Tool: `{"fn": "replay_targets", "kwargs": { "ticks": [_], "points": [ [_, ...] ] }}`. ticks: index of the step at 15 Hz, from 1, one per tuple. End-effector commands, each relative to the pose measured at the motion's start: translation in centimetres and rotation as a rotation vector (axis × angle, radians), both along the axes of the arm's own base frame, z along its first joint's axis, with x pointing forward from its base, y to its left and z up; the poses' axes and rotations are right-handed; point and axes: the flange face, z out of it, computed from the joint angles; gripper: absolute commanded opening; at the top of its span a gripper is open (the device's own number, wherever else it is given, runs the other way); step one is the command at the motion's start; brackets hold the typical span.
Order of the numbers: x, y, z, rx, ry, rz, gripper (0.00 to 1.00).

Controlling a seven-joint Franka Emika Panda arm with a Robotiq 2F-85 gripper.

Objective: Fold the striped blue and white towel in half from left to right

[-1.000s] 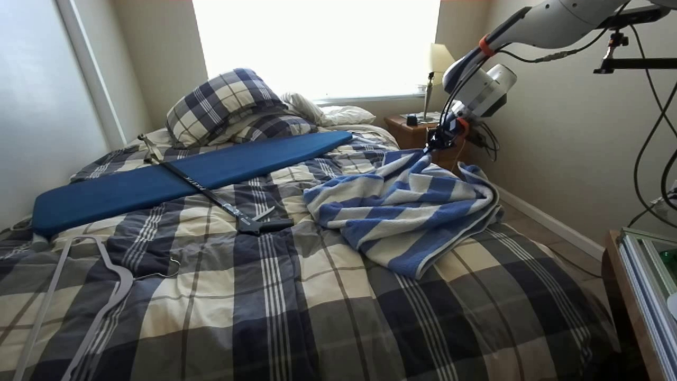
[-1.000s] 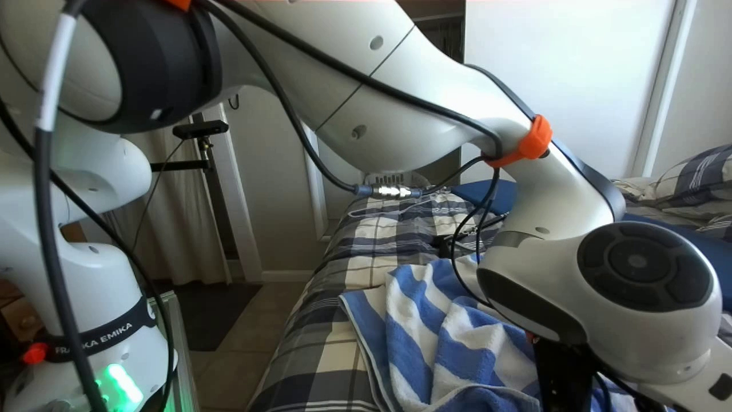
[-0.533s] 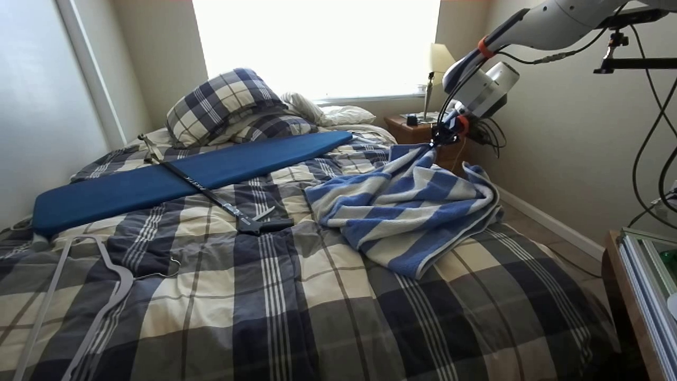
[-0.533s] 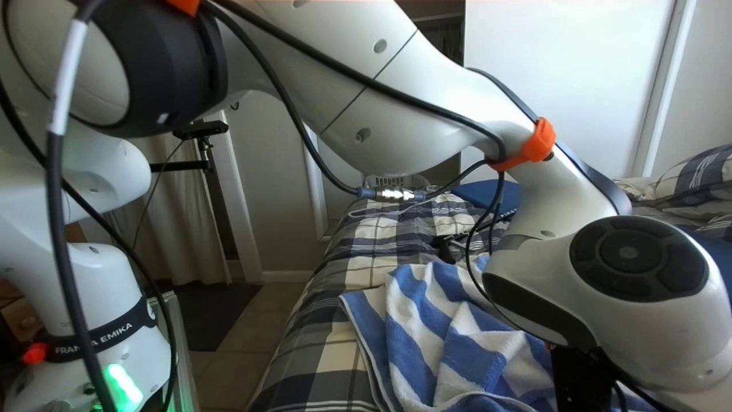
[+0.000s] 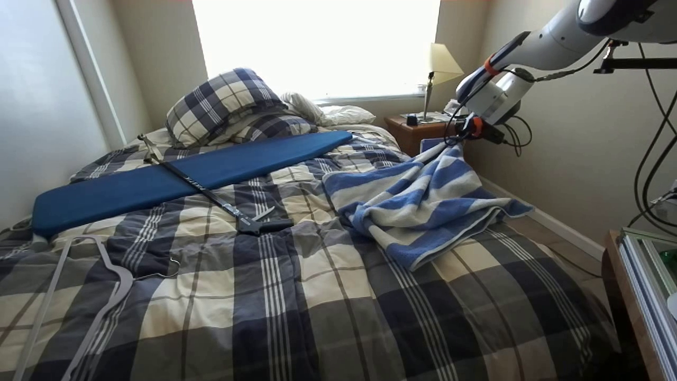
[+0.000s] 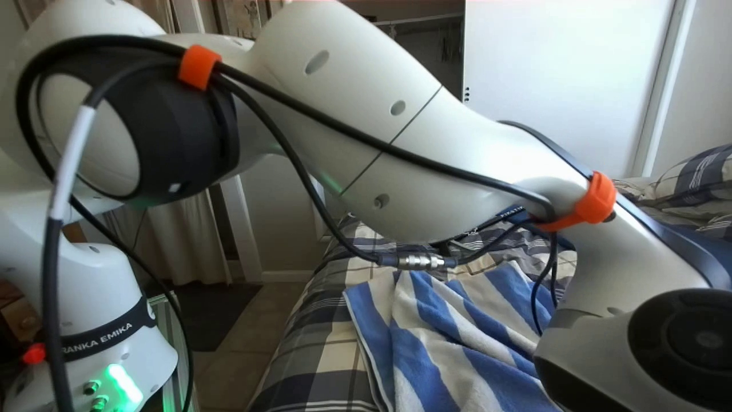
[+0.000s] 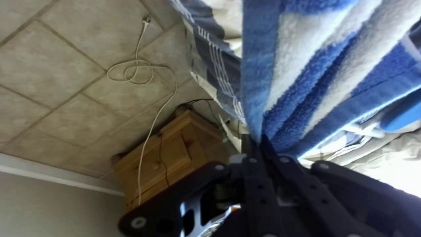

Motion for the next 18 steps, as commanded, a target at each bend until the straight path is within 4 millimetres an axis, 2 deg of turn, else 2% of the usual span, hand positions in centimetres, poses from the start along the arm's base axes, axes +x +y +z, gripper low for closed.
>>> {"fn": "replay_targets", "kwargs": {
  "ticks": [1, 2, 4, 8, 11, 12, 14, 18],
  "points": [
    [1.3, -2.1, -1.5, -0.098, -0.045, -0.136, 0.01],
    [1.6, -2.1, -1.7, -0.114, -0.053, -0.167, 0.29],
    [3.2, -1.3, -2.1, -0.163, -0.084, -0.198, 0.34],
    [7.3, 1.4, -2.5, -0.144, -0.034, -0.096, 0.62],
    [9.1, 3.5, -1.9, -0.160, 0.037, -0.021, 0.82],
    [9.6, 4.0, -1.8, -0.157, 0.091, 0.058, 0.90],
    [11.0, 5.3, -1.4, -0.142, 0.114, 0.164, 1.00],
    [12.8, 8.8, -0.5, -0.131, 0.162, 0.370, 1.00]
  ]
}}
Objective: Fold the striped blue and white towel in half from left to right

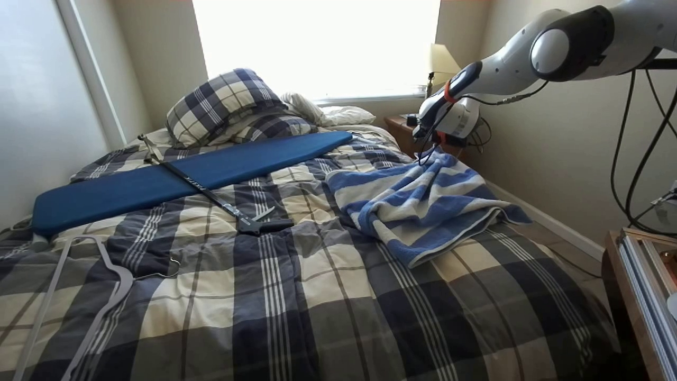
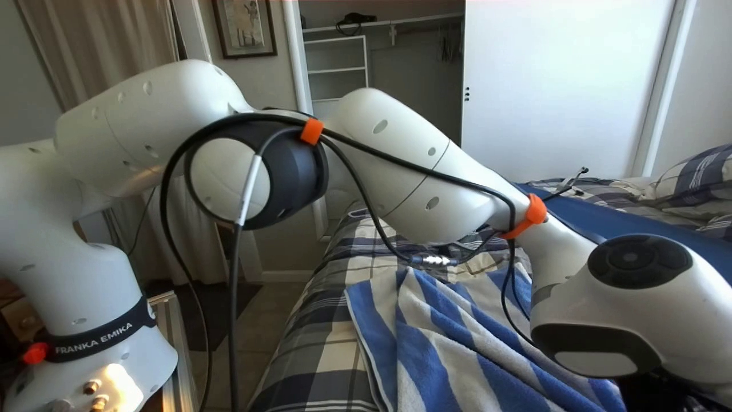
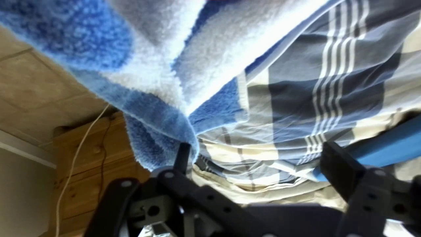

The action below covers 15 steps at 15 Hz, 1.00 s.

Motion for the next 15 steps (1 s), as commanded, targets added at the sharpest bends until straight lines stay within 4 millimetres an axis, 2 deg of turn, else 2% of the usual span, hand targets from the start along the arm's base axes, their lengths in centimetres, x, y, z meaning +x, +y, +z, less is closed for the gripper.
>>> {"fn": "replay_targets", "kwargs": {
  "ticks": [1, 5, 11, 13, 15],
  "points": [
    [0.4, 3.6, 1.8, 0.021, 0.087, 0.184, 1.00],
    [-0.8, 5.9, 2.4, 0.027, 0.194, 0.318, 1.00],
    [-4.9, 8.4, 4.6, -0.047, 0.379, 0.473, 1.00],
    [-5.6, 10.1, 5.6, -0.070, 0.437, 0.534, 1.00],
    [-5.6, 13.1, 6.6, -0.089, 0.475, 0.618, 1.00]
  ]
}}
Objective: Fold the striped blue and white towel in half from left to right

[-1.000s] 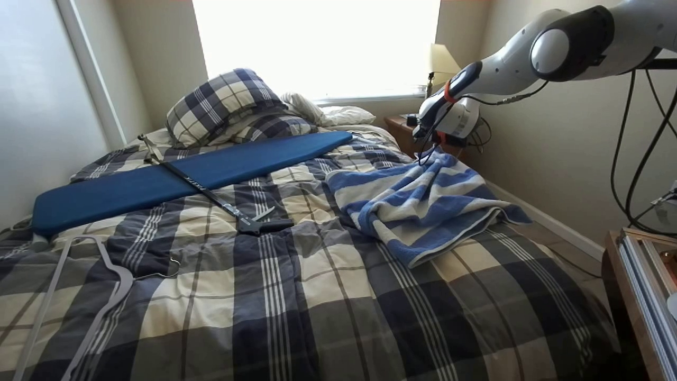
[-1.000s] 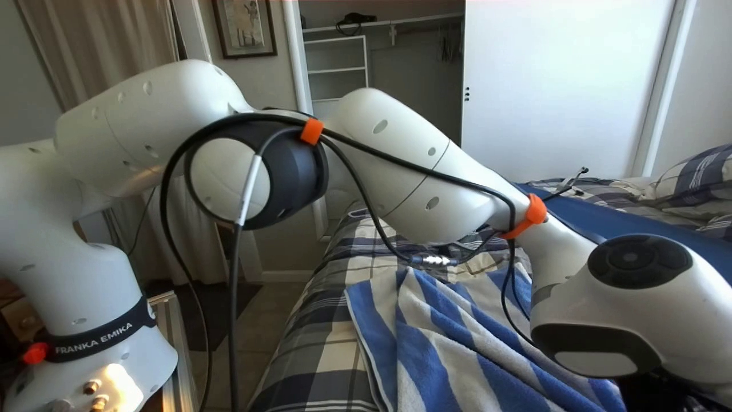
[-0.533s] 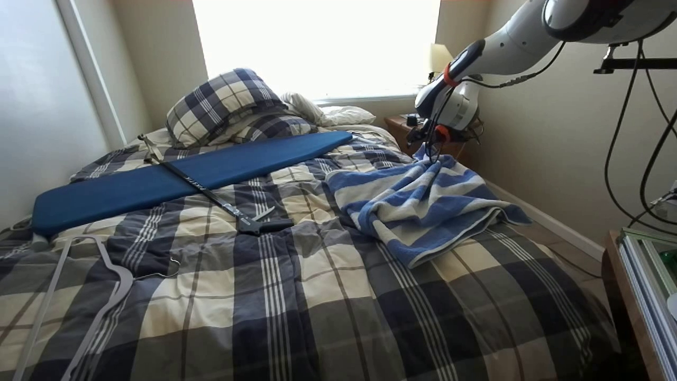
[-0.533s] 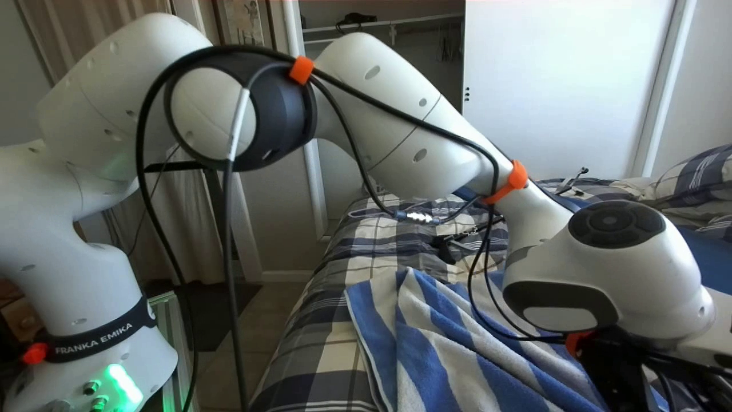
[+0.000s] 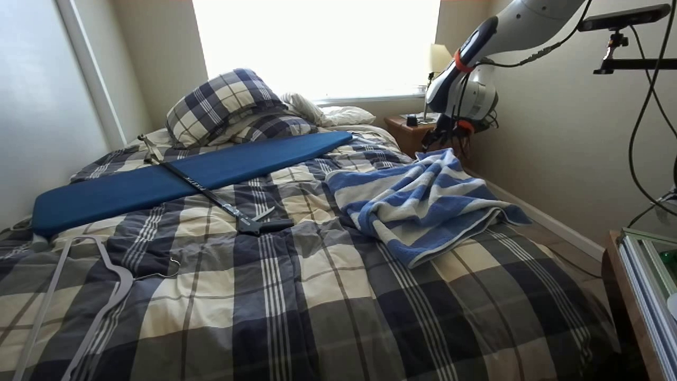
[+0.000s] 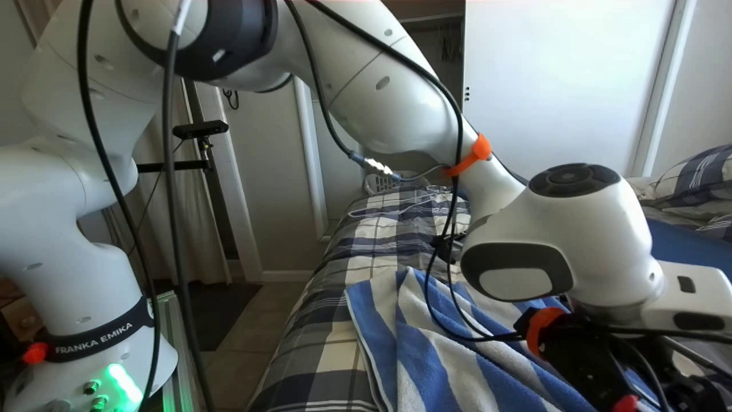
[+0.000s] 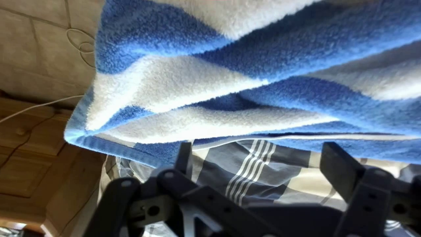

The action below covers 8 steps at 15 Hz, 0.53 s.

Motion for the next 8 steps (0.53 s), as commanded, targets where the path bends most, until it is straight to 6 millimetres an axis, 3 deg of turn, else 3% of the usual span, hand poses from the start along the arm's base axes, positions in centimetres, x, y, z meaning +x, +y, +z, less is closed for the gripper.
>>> {"fn": "replay_targets", "kwargs": {
  "ticks": [1, 5, 8],
  "points": [
    [-1.4, 6.3, 2.6, -0.007, 0.100, 0.152, 1.00],
    [-0.7, 13.8, 4.1, 0.002, 0.165, 0.281, 1.00],
    [0.0, 19.1, 5.0, 0.120, 0.217, 0.252, 1.00]
  ]
}}
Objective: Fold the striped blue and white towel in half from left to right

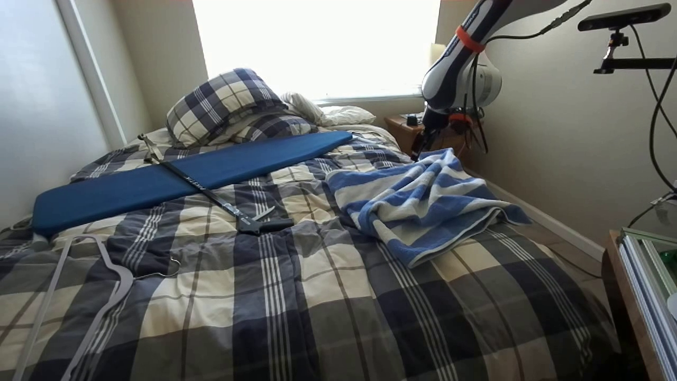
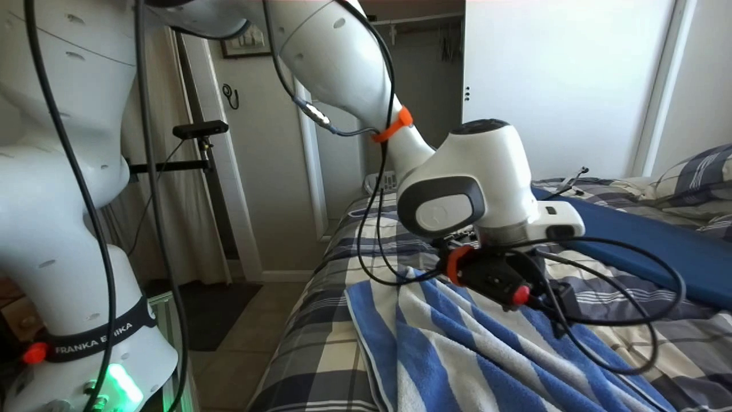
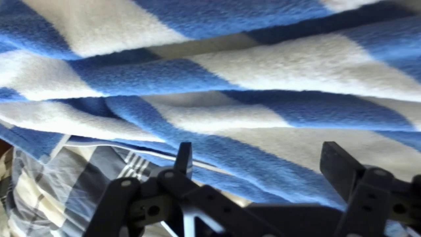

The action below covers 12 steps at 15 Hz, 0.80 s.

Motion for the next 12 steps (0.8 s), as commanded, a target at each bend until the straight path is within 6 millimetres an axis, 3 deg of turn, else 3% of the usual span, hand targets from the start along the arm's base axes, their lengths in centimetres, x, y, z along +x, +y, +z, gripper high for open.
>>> {"fn": "replay_targets", "kwargs": {
  "ticks": [1, 5, 8, 9, 12],
  "points": [
    [-0.7, 6.1, 2.2, 0.125, 0.075, -0.117, 1.00],
    [0.7, 11.0, 4.6, 0.199, 0.027, -0.322, 1.00],
    [1.1, 14.0, 5.2, 0.173, -0.036, -0.409, 1.00],
    [2.1, 12.5, 4.7, 0.194, -0.008, -0.359, 1.00],
    [2.0, 14.2, 4.9, 0.189, -0.023, -0.391, 1.00]
  ]
}}
